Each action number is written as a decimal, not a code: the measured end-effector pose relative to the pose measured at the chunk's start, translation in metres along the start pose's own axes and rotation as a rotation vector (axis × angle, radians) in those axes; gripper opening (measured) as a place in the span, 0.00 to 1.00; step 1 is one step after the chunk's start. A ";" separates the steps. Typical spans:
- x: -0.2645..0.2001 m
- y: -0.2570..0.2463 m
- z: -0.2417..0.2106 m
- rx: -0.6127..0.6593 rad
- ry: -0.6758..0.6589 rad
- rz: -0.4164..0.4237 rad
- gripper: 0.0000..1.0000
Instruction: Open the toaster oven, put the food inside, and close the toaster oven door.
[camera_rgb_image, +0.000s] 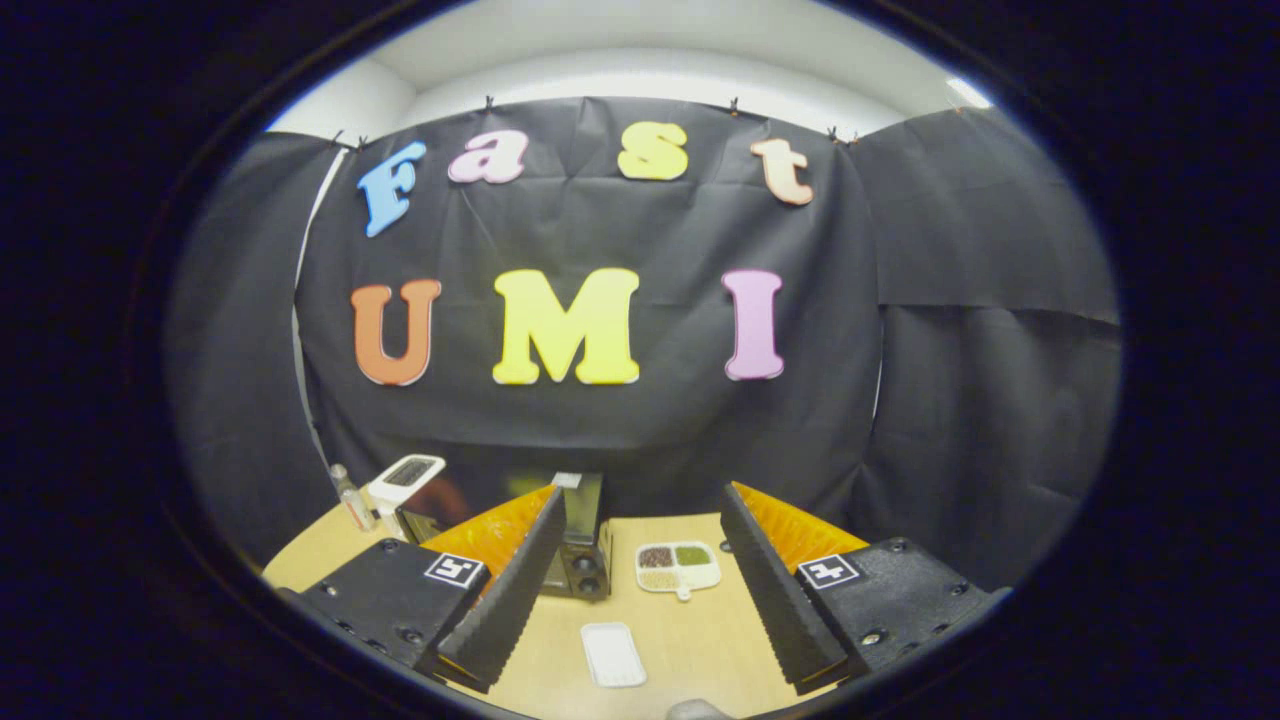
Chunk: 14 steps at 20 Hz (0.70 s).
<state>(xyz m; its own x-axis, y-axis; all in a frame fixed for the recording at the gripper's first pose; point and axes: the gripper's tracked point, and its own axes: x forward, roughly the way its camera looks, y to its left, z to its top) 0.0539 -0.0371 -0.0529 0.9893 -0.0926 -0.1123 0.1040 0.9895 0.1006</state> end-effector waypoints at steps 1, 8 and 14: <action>-0.008 -0.005 0.014 0.006 -0.031 0.008 0.99; -0.046 -0.041 0.068 0.003 -0.189 0.047 0.99; -0.057 -0.064 0.050 0.026 -0.132 0.053 0.99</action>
<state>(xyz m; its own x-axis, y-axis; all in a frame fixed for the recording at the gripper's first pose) -0.0037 -0.1007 -0.0040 0.9981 -0.0558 0.0247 0.0522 0.9904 0.1284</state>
